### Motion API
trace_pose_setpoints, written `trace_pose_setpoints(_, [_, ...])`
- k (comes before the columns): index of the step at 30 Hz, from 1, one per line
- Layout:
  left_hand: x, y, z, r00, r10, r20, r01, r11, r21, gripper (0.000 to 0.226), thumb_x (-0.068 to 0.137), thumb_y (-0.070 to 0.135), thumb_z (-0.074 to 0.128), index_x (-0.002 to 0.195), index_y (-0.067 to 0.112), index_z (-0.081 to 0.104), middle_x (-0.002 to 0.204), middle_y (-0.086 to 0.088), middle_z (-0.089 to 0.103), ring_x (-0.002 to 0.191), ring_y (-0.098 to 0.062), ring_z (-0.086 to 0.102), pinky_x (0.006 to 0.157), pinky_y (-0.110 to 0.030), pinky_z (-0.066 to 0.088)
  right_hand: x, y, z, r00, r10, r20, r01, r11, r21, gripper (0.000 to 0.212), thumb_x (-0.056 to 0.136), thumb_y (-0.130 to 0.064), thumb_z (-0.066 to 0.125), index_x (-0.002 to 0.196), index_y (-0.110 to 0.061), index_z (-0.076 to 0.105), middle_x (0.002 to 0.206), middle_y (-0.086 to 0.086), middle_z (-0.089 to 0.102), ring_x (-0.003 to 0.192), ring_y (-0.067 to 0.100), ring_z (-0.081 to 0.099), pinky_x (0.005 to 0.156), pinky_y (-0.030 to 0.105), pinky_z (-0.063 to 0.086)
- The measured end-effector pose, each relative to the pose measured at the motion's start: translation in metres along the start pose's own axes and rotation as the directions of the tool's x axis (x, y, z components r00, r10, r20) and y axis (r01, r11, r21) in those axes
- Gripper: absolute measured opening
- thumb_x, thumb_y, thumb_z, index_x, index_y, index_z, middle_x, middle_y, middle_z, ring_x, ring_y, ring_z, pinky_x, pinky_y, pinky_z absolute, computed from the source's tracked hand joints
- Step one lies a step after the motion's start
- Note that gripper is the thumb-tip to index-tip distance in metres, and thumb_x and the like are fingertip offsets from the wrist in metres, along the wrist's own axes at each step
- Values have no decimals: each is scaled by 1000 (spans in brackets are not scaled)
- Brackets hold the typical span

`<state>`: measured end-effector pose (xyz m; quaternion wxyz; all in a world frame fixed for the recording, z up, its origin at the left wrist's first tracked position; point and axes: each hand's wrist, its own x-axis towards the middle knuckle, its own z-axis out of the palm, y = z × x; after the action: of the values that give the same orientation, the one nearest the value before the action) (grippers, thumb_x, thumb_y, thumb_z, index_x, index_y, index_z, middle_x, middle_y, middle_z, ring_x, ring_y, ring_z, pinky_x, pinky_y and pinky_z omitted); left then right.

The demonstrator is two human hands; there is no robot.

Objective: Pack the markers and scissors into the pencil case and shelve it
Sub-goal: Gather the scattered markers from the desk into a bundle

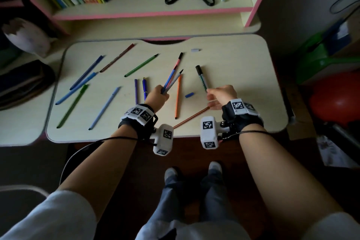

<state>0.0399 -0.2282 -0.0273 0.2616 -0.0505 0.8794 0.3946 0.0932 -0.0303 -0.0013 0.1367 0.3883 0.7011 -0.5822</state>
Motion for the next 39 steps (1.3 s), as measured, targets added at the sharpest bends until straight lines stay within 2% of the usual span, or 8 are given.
trace_pose_setpoints(3, [3, -15, 5, 1000, -8, -7, 8, 999, 45, 26, 88, 14, 52, 105, -5, 52, 84, -31, 55, 68, -37, 48, 55, -29, 33, -3, 16, 8, 997, 50, -55, -53, 997, -53, 24, 85, -15, 61, 64, -3, 61, 63, 7, 64, 51, 23, 60, 62, 36, 57])
trace_pose_setpoints(8, [2, -31, 19, 999, 38, -5, -37, 998, 53, 17, 83, 23, 63, 82, 12, 49, 63, 6, 44, 58, -11, 43, 49, -21, 30, -3, 34, 18, 990, 110, -85, -120, 986, -115, 27, 84, -19, 61, 60, -6, 63, 64, 8, 67, 53, 23, 63, 58, 30, 55])
trace_pose_setpoints(13, [6, -35, 29, 1000, 16, -3, -16, 999, 44, 23, 79, 28, 68, 80, 13, 50, 64, 6, 45, 55, -8, 43, 47, -19, 32, 6, 44, 26, 987, 105, -120, -128, 971, -204, 29, 82, -31, 66, 61, -10, 64, 64, 6, 70, 57, 21, 66, 67, 34, 58])
trace_pose_setpoints(18, [7, -35, 31, 999, 34, -24, -29, 984, 175, 21, 83, 27, 63, 86, 7, 58, 72, -3, 52, 70, -21, 49, 54, -26, 37, 10, 51, 31, 983, 83, -162, -118, 968, -223, 25, 79, -27, 69, 59, -13, 64, 58, 2, 67, 52, 17, 64, 68, 33, 58])
trace_pose_setpoints(26, [3, -34, 26, 999, -41, 4, 40, 994, 102, 10, 74, 10, 63, 80, 4, 59, 65, -5, 57, 68, -26, 58, 61, -33, 53, 9, 53, 26, 987, 105, -118, -126, 974, -186, 20, 83, -22, 64, 69, -8, 65, 59, 3, 65, 46, 17, 59, 45, 23, 46])
trace_pose_setpoints(30, [-1, -34, 23, 999, -50, -20, 52, 994, 94, 17, 81, 19, 57, 75, 4, 54, 57, -2, 47, 47, -15, 45, 43, -23, 40, 6, 56, 21, 988, 122, -94, -132, 985, -109, 22, 85, -20, 59, 66, -9, 61, 61, 4, 65, 48, 18, 60, 51, 28, 52])
trace_pose_setpoints(34, [-5, -40, 13, 1000, -10, 29, 7, 995, 104, 35, 83, 16, 55, 48, 11, 49, 29, 3, 44, 30, -8, 42, 28, -8, 27, 6, 50, 15, 989, 114, -90, -114, 993, 10, 23, 86, -18, 54, 64, -11, 57, 63, 5, 62, 51, 20, 60, 54, 30, 52])
trace_pose_setpoints(39, [-8, -39, 6, 998, 45, 44, -51, 990, 131, 39, 84, 14, 51, 45, 15, 48, 32, 4, 45, 40, -11, 40, 40, -21, 33, 0, 32, 14, 998, 58, -40, -54, 994, 98, 16, 89, -14, 49, 76, -9, 57, 69, 8, 64, 57, 23, 64, 60, 33, 57])
